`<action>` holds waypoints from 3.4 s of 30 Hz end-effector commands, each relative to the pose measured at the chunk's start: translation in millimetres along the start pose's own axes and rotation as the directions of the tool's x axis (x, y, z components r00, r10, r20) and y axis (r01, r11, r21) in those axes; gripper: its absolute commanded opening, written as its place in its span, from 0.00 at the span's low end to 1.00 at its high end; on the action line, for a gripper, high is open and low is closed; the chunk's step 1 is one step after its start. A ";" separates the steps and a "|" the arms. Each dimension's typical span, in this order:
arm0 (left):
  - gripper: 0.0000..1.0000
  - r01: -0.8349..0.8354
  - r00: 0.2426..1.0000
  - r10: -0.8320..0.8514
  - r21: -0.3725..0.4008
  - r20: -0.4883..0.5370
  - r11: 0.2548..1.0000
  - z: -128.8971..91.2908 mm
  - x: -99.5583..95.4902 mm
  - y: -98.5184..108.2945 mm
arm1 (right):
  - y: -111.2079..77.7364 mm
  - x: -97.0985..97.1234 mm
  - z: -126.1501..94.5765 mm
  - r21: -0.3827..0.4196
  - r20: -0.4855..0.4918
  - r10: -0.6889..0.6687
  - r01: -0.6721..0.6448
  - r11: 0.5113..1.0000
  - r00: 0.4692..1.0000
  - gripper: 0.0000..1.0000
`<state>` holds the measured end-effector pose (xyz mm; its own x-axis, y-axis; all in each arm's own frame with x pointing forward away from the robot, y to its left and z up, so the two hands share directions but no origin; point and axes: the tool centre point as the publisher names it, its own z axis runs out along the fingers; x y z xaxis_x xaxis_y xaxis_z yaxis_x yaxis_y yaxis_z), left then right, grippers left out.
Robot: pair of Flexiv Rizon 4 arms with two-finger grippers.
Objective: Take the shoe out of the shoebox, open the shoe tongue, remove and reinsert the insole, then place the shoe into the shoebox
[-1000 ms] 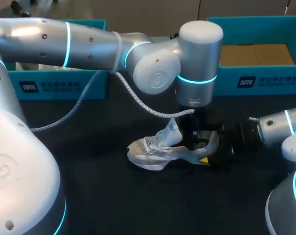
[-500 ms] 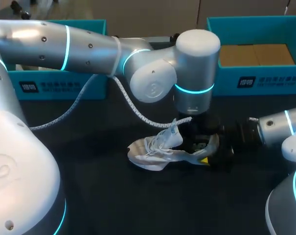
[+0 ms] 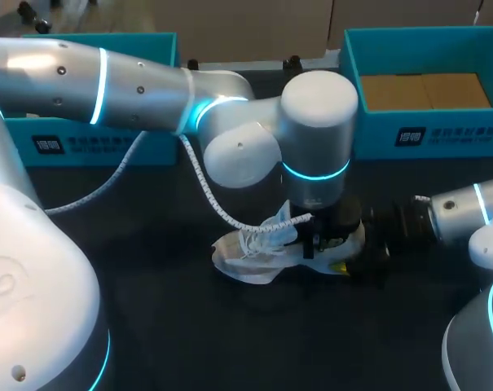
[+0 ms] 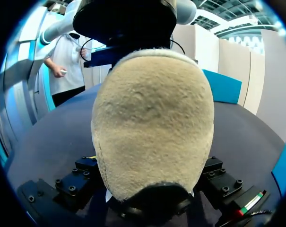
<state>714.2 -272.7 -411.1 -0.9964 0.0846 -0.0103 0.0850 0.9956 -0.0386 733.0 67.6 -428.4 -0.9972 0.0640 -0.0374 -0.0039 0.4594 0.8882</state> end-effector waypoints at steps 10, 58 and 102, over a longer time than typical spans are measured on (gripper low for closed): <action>0.00 0.031 1.000 -0.030 0.038 -0.002 0.999 -13.1 -9.9 13.4 | 1.3 0.2 0.1 0.003 0.001 0.000 0.000 1.000 1.000 0.00; 0.00 0.005 0.985 0.036 0.238 -0.168 0.971 -91.5 -8.6 2.8 | 1.3 0.2 0.1 0.003 0.001 0.000 0.000 1.000 1.000 0.00; 0.56 -0.099 0.985 0.045 0.335 0.166 0.937 -86.0 9.0 -31.6 | 1.3 0.2 0.1 0.003 0.001 0.000 0.000 1.000 1.000 0.00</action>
<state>706.6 -300.9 -321.6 -0.9802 0.1424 -0.1373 0.1838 0.9121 -0.3664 733.3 67.6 -427.2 -0.9972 0.0643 -0.0371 -0.0035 0.4586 0.8886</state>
